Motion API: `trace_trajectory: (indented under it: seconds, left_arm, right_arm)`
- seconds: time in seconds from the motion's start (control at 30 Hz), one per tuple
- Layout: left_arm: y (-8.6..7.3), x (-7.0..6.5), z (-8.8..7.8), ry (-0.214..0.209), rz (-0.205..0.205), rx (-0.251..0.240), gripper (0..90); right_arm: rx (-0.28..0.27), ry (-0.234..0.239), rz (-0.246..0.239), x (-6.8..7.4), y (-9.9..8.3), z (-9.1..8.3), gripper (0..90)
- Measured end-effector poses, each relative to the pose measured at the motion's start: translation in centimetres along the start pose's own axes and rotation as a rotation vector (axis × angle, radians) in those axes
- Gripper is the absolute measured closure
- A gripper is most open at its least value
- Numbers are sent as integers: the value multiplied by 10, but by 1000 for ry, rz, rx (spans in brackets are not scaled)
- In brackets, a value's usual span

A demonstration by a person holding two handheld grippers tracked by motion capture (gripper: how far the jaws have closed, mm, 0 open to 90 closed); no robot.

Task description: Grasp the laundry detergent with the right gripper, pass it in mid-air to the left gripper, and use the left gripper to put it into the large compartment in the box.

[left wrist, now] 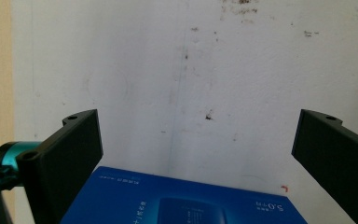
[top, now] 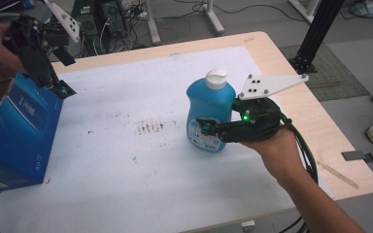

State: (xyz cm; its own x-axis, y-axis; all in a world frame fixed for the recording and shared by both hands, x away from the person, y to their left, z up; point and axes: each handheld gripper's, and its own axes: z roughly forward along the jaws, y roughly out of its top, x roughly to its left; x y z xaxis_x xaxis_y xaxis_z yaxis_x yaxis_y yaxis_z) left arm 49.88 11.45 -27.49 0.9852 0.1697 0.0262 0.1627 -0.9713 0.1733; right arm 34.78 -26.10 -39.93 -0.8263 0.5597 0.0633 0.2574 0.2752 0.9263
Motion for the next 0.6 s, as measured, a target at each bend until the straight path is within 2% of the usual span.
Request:
trace_trajectory:
  seconds: [0.3, 0.6]
  left_arm:
    - [2, -13, -12, 13, 19, -20, 17]
    - [-1, -27, -26, 20, 0, -35, 17]
  right_arm:
    - [5, 51, -44, 6, 25, 1, 465]
    - [25, 128, -104, 10, 54, 12, 465]
